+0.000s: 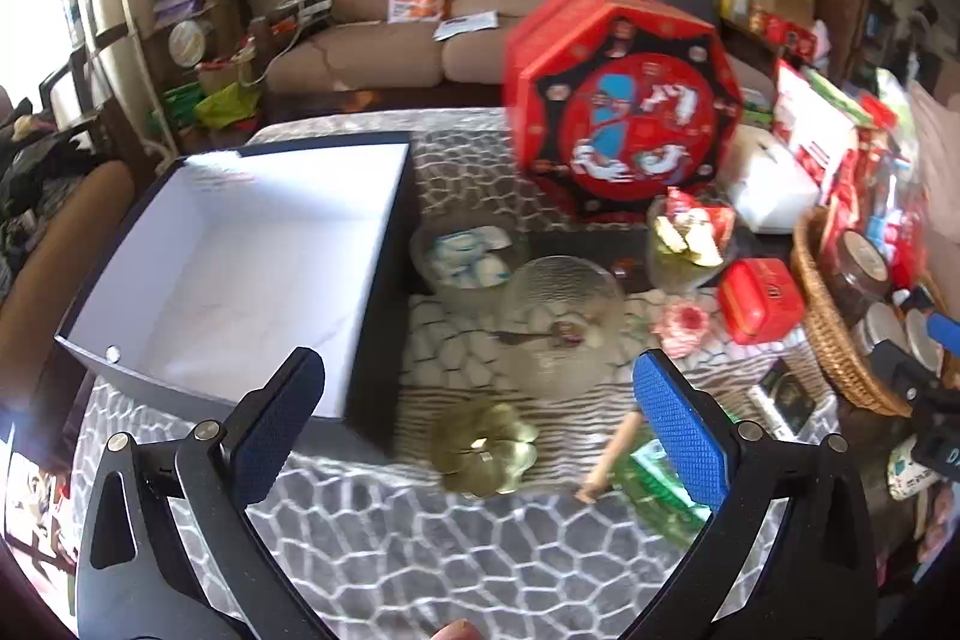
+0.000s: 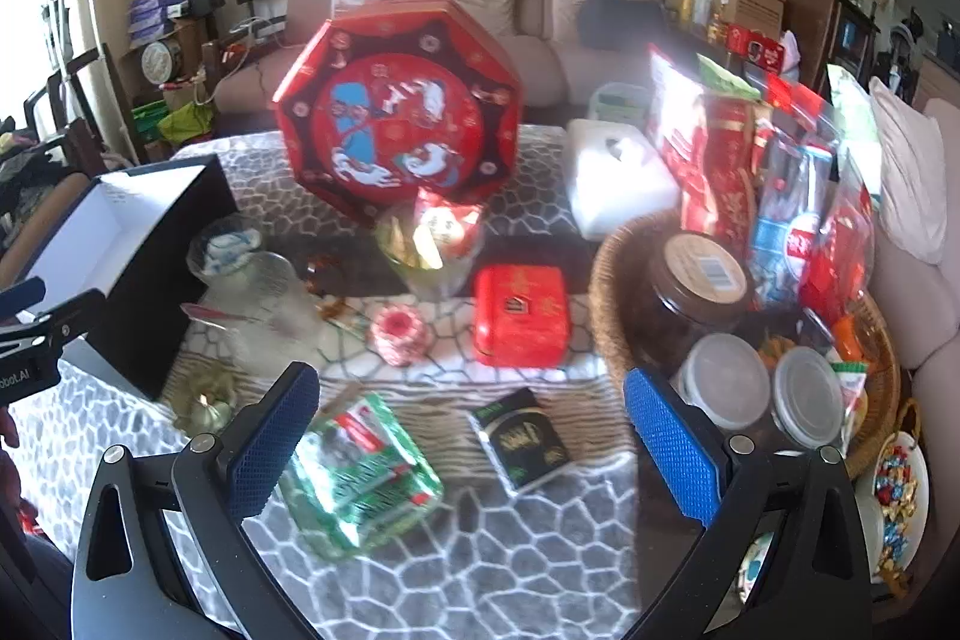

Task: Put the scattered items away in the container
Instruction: 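Move both tools toward the items on the table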

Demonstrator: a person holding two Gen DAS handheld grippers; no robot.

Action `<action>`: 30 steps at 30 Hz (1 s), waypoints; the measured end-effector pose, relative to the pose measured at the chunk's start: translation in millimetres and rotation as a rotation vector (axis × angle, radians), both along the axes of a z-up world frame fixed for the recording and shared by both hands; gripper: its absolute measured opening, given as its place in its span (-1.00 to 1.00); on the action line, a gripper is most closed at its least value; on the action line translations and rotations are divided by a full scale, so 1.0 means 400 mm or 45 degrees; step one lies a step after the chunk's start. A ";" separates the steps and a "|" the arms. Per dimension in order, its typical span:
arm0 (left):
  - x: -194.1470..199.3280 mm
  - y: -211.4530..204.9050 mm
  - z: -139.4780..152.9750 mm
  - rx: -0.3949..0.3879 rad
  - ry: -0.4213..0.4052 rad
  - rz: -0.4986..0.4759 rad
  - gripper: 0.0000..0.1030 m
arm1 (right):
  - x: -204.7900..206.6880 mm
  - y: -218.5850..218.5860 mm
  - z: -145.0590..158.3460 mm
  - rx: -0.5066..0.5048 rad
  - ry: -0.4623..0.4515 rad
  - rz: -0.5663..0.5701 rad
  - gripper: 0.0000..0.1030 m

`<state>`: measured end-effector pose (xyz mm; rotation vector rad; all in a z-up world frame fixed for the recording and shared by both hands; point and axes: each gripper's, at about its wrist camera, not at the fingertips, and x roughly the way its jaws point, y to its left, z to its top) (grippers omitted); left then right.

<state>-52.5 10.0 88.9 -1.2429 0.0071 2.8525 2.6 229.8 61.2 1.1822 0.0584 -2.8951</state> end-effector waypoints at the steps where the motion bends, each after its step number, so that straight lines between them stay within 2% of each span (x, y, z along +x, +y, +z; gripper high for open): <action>1: 0.000 -0.018 0.005 0.003 0.001 0.009 1.00 | -0.003 -0.013 0.006 -0.004 0.001 0.009 1.00; 7: -0.005 -0.073 0.047 -0.015 0.025 0.008 1.00 | -0.013 -0.053 0.049 -0.035 0.018 0.026 1.00; 12: -0.007 -0.065 0.064 -0.004 0.036 -0.020 1.00 | -0.021 -0.059 0.079 -0.017 0.024 0.033 1.00; 18: -0.001 -0.010 0.016 0.023 0.012 -0.024 1.00 | -0.011 -0.017 0.026 -0.005 -0.020 0.027 1.00; 23: -0.007 0.030 -0.041 0.113 -0.061 -0.039 1.00 | 0.002 0.059 -0.029 -0.056 -0.050 0.024 1.00; 26: -0.008 0.077 -0.074 0.114 -0.080 -0.093 1.00 | 0.010 0.118 -0.048 -0.103 -0.046 -0.006 1.00; 30: 0.006 0.137 -0.106 0.087 -0.089 -0.161 1.00 | 0.020 0.158 -0.078 -0.093 -0.058 -0.018 1.00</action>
